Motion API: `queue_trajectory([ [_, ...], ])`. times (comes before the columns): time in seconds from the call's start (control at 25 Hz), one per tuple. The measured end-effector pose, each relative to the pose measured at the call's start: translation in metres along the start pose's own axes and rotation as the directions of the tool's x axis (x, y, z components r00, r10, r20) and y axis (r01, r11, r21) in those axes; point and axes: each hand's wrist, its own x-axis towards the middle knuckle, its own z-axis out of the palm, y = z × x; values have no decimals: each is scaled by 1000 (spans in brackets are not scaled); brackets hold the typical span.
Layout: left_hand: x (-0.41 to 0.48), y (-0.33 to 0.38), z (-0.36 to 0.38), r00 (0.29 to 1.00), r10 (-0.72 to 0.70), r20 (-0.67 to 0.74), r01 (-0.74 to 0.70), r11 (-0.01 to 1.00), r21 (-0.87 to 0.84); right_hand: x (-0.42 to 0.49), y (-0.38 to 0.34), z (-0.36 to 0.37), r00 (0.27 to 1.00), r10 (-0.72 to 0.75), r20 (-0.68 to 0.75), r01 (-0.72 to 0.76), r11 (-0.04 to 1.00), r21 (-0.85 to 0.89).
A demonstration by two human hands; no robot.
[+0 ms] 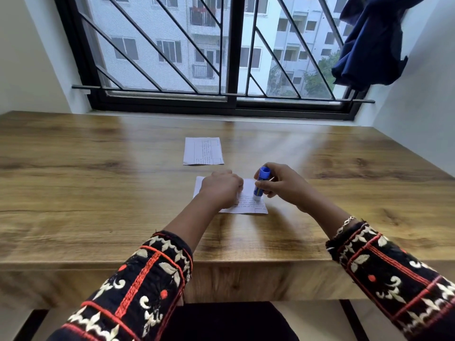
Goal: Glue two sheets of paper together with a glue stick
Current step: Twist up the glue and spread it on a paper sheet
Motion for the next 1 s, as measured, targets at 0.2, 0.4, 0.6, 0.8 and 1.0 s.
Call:
queue_trajectory([
  [0.2, 0, 0, 0, 1000, -2, -1, 2, 1000, 3, -12, -2, 0, 1000, -15, 13, 15, 999, -28],
  [0.4, 1, 1, 0, 1000, -4, -7, 4, 1000, 5, -24, -5, 0, 1000, -6, 31, 7, 1000, -14],
  [0.6, 1, 1, 1, 1000, -4, -10, 4, 1000, 3, -32, -6, -1, 999, -6, 44, 6, 1000, -4],
  [0.8, 0, 0, 1, 1000, -2, -14, 2, 1000, -10, -37, 1, -7, 999, 42, 27, -47, 976, 212],
  [1.0, 1, -1, 3, 1000, -5, -27, 4, 1000, -23, -46, 9, -18, 992, 111, -55, -62, 827, 559],
])
